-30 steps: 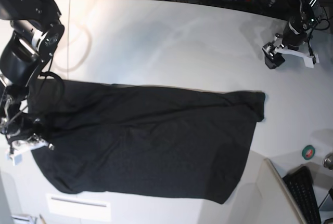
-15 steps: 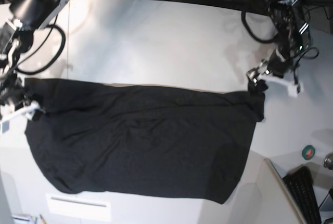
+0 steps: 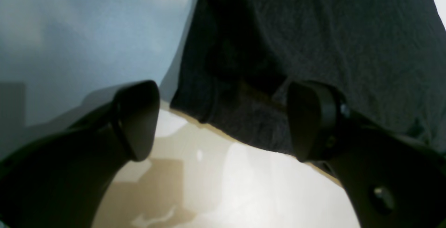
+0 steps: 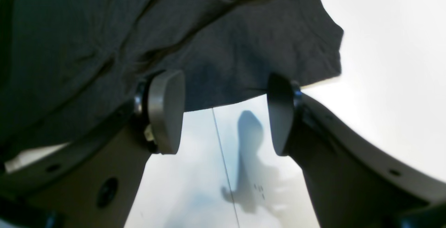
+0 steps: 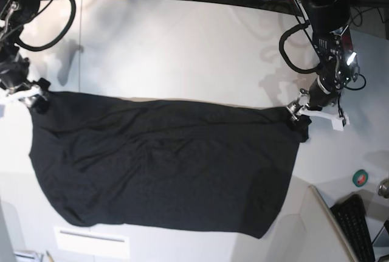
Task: Layout the t-shirt on the table in an organized manner, then fold the t-shirt properly
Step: 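Lower both grippers and grasp the shirt edge corners, then lift the grasped shirt edge high with both grippers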
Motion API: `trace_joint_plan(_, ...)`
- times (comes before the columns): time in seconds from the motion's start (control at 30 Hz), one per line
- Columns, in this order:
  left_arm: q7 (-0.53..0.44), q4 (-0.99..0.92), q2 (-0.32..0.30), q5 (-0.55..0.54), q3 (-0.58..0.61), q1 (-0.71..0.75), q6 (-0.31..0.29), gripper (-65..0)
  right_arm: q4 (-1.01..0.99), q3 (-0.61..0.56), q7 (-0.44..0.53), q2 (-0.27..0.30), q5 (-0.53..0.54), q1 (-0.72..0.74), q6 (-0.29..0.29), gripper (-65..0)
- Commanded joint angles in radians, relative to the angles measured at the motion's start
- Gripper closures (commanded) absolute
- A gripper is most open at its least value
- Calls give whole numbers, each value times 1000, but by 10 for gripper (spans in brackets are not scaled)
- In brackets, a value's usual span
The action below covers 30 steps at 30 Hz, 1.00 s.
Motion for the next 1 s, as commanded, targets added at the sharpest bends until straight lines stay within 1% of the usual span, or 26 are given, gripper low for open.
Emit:
trace_joint_plan(0.0, 27, 0, -5, 8, 1, 0, 7, -538, -4, 34, 24, 2, 12, 23, -1, -341)
trace_joint_plan(0.1, 27, -1, -5, 8, 1, 1, 9, -536, -87, 130, 18, -8, 12, 69, 0, -341)
trace_joint_plan(0.13, 27, -1, -5, 8, 1, 1, 9, -520, -121, 155, 18, -8, 12, 83, 0, -341)
trace_joint_plan(0.17, 27, -1, -5, 8, 1, 1, 9, -484, -159, 179, 18, -5, 12, 94, 0, -341)
trace_joint_plan(0.23, 27, -1, -5, 8, 1, 1, 10, -374, -223, 213, 18, -3, 12, 106, 0, -341)
trace_joint_plan(0.33, 27, -1, -5, 8, -4, 1, 10, -222, -272, 232, 19, -3, 12, 108, 2, -345)
trace_joint_plan(0.43, 27, -1, -5, 8, -6, 1, 10, -130, -312, 233, 22, -3, 13, 109, 2, -347)
trace_joint_plan(0.53, 27, -1, -5, 8, -6, 1, 10, -79, -392, 233, 27, 0, 13, 146, 2, -347)
trace_joint_plan(0.63, 27, -1, -5, 8, -6, 1, 10, -3, -506, 233, 73, 31, 13, 181, 0, -347)
trace_joint_plan(0.7, 27, -1, -5, 8, -6, 1, 10, 0, -570, 233, 108, 40, 12, 203, -4, -347)
trace_joint_plan(0.9, 31, -1, -5, 8, -6, 1, 10, 0, -655, 225, 199, 63, 9, 227, -6, -344)
trace_joint_plan(0.97, 34, 0, -5, 8, -6, 1, 10, 0, -690, 225, 220, 84, 9, 232, -6, -341)
